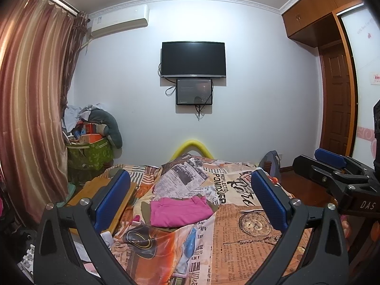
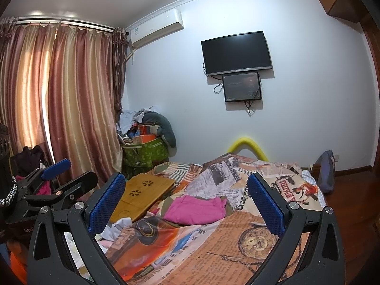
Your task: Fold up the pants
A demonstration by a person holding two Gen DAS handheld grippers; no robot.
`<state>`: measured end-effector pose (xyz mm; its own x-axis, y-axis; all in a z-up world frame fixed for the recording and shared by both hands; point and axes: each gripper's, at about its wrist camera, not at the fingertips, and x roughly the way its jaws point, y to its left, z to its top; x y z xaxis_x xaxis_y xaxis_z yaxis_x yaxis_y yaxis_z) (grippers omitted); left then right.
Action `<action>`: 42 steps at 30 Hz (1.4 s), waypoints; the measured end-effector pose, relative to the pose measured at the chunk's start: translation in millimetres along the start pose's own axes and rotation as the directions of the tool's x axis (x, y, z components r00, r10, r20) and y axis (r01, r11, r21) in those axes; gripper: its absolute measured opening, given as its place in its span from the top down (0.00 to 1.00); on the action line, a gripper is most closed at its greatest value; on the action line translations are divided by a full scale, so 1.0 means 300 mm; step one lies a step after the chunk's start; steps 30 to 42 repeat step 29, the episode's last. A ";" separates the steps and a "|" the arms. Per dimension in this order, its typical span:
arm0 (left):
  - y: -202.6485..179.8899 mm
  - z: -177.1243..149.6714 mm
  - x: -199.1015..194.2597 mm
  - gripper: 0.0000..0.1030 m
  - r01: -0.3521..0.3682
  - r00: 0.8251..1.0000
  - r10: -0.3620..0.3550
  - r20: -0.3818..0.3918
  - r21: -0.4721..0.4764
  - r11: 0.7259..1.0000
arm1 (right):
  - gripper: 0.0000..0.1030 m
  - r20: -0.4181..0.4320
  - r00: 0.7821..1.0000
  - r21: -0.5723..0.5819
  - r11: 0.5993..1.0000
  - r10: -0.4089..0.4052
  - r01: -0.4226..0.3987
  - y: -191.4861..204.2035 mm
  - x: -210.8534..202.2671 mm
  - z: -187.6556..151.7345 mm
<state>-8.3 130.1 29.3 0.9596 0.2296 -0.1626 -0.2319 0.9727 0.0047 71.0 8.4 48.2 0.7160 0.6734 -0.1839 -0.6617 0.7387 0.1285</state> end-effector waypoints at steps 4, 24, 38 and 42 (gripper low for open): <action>0.004 0.000 0.001 0.00 0.007 1.000 -0.007 -0.002 0.001 1.000 | 0.01 0.005 1.000 0.000 1.000 -0.006 0.006 -0.001 -0.004 0.000; 0.012 -0.012 0.011 0.00 0.038 0.999 -0.038 -0.011 -0.001 0.999 | 0.01 0.006 1.000 -0.006 1.000 -0.027 0.027 -0.012 -0.001 0.000; 0.006 -0.019 0.015 0.00 0.044 0.999 -0.044 -0.018 -0.002 0.999 | 0.01 0.004 1.000 -0.005 1.000 -0.030 0.030 -0.015 -0.001 -0.002; 0.006 -0.019 0.015 0.00 0.044 0.999 -0.044 -0.018 -0.002 0.999 | 0.01 0.004 1.000 -0.005 1.000 -0.030 0.030 -0.015 -0.001 -0.002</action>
